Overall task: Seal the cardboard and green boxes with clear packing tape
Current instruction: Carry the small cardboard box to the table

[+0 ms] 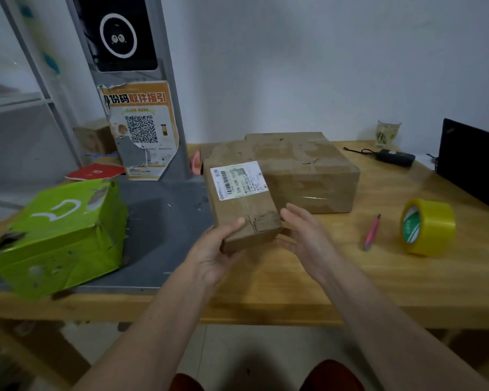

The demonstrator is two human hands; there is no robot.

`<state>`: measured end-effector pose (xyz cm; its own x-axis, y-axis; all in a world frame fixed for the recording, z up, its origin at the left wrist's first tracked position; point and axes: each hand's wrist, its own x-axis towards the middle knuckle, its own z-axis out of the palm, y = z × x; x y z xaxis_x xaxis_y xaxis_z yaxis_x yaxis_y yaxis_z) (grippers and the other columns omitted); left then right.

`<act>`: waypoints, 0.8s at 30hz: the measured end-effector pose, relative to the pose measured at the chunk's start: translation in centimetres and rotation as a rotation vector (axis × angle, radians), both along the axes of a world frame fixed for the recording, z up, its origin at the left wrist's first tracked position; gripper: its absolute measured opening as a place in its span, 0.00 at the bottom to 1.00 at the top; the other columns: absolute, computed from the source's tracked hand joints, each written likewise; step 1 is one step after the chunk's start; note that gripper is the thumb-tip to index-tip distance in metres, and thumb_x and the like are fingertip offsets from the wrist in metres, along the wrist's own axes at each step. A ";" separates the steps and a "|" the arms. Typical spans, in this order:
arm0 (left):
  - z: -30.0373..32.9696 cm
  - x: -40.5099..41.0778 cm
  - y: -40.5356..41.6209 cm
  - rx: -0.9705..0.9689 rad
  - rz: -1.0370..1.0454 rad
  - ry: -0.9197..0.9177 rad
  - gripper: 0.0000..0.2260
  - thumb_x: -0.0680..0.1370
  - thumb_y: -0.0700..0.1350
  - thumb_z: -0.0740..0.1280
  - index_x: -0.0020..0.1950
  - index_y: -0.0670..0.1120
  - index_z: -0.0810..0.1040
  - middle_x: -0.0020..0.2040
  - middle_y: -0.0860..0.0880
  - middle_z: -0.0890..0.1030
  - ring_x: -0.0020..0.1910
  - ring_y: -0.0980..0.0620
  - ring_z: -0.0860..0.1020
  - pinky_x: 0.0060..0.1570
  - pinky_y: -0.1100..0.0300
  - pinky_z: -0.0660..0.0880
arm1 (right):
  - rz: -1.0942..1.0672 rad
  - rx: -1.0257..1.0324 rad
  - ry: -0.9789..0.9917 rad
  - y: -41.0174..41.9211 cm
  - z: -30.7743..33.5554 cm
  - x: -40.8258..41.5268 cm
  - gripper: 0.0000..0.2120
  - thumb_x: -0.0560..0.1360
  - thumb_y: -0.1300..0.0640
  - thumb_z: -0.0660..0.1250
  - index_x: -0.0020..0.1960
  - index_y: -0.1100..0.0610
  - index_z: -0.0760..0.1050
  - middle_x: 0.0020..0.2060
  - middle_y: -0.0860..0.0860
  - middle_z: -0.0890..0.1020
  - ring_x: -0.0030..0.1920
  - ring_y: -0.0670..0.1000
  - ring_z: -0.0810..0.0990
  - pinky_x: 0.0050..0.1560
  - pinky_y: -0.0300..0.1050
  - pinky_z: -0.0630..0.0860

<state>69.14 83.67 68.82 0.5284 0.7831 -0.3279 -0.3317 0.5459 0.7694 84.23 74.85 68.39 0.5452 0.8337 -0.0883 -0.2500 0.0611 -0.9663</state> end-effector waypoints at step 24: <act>-2.4 0.0 -0.1 1.750 0.408 1.250 0.42 0.53 0.41 0.83 0.64 0.47 0.72 0.51 0.44 0.78 0.44 0.43 0.73 0.42 0.53 0.72 | -0.221 0.161 0.043 0.2 1.2 0.5 0.50 0.71 0.56 0.75 0.79 0.45 0.43 0.61 0.44 0.70 0.61 0.48 0.73 0.67 0.57 0.72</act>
<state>69.10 83.59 66.40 0.4430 0.5694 0.6925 0.7073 -0.6966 0.1203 84.77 75.01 69.55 0.7144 0.6997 0.0090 -0.2539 0.2712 -0.9284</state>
